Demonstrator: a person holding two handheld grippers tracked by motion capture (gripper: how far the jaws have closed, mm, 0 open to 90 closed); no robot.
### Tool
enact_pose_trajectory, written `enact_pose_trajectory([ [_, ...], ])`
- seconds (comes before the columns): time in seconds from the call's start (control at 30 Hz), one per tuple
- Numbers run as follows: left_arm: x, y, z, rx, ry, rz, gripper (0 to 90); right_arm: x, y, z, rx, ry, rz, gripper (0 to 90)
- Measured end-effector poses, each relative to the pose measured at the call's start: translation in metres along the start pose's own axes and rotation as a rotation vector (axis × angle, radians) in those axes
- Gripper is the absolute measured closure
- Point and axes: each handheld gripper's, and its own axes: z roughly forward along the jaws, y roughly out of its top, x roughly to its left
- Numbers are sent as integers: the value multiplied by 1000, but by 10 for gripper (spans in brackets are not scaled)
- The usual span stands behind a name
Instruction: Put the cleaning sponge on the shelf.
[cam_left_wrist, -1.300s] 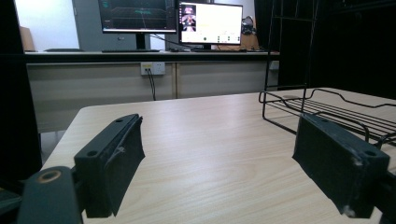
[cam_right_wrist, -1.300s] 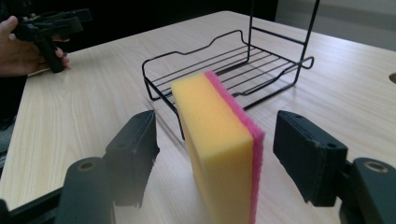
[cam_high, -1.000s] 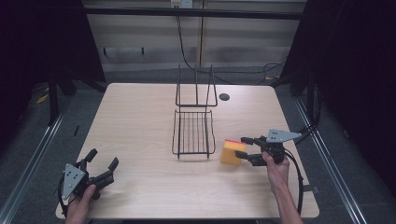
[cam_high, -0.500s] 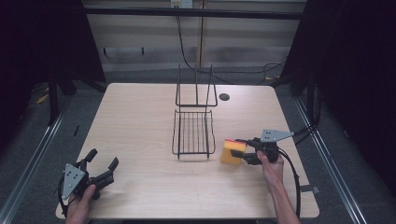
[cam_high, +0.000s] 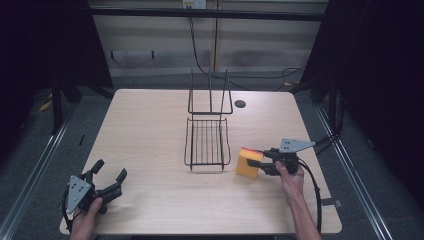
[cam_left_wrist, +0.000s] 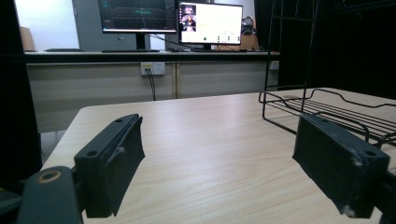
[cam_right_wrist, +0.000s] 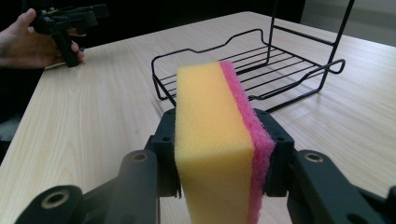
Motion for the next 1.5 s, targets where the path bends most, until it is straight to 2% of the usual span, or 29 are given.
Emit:
enact_pose_trajectory([
  [0.37,0,0,0,-1,-1,-2,156,2,5,-8,-18,-1,5,596],
  [0.4,0,0,0,-1,-1,-2,157,2,6,-8,-8,2,4,595],
  [0.53,0,0,0,0,-1,1,157,5,17,-6,-9,16,-14,596],
  [1.23,0,0,0,0,-1,0,157,7,50,1,-21,45,-49,597],
  [1.5,0,0,0,0,0,1,156,9,66,11,-38,76,-68,597],
])
